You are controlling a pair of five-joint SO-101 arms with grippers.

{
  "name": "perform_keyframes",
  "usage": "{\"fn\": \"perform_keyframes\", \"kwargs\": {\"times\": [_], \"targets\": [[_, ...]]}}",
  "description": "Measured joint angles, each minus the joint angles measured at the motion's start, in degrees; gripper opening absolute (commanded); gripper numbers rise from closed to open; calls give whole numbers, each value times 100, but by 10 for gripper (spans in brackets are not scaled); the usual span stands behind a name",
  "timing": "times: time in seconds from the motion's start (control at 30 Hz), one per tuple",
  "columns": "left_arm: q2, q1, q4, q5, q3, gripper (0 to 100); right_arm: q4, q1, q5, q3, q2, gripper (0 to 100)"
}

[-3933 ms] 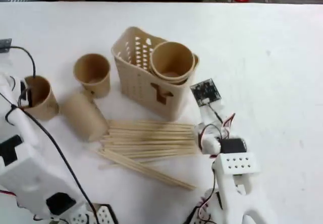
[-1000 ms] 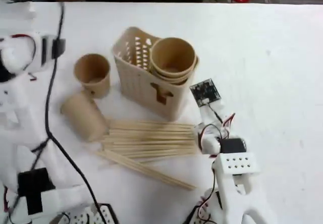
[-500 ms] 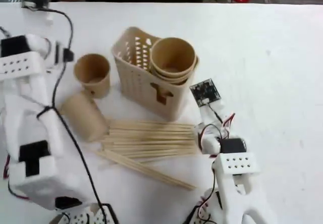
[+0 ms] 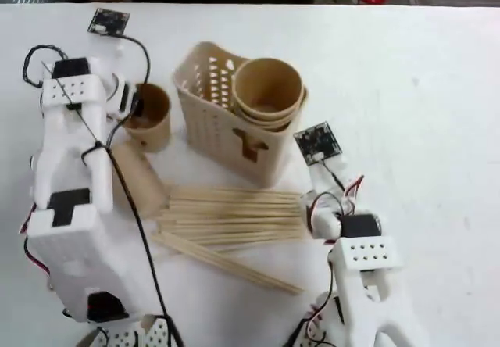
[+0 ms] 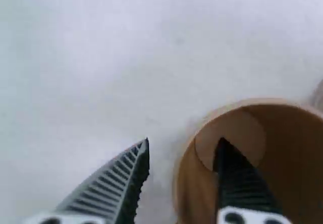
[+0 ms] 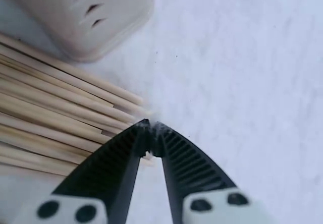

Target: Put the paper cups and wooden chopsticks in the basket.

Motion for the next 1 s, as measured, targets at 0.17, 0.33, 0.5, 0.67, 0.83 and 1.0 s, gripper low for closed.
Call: {"fn": "perform_keyframes", "kwargs": {"times": [0.17, 0.33, 0.5, 0.67, 0.83, 1.0], "targets": [[26, 35, -185, 18, 0, 20, 0, 0, 0, 0, 0, 21], [26, 53, 0, 35, -466, 23, 0, 0, 0, 0, 0, 21], [26, 62, 1081, 475, -2119, 23, 0, 0, 0, 0, 0, 21], [26, 466, 2505, 563, -4492, 23, 0, 0, 0, 0, 0, 21], [9, 967, 3314, 580, -6813, 23, 0, 26, 0, 0, 0, 21], [-431, 1371, 3358, 598, -7191, 23, -70, 264, 9, 0, 0, 21]]}}
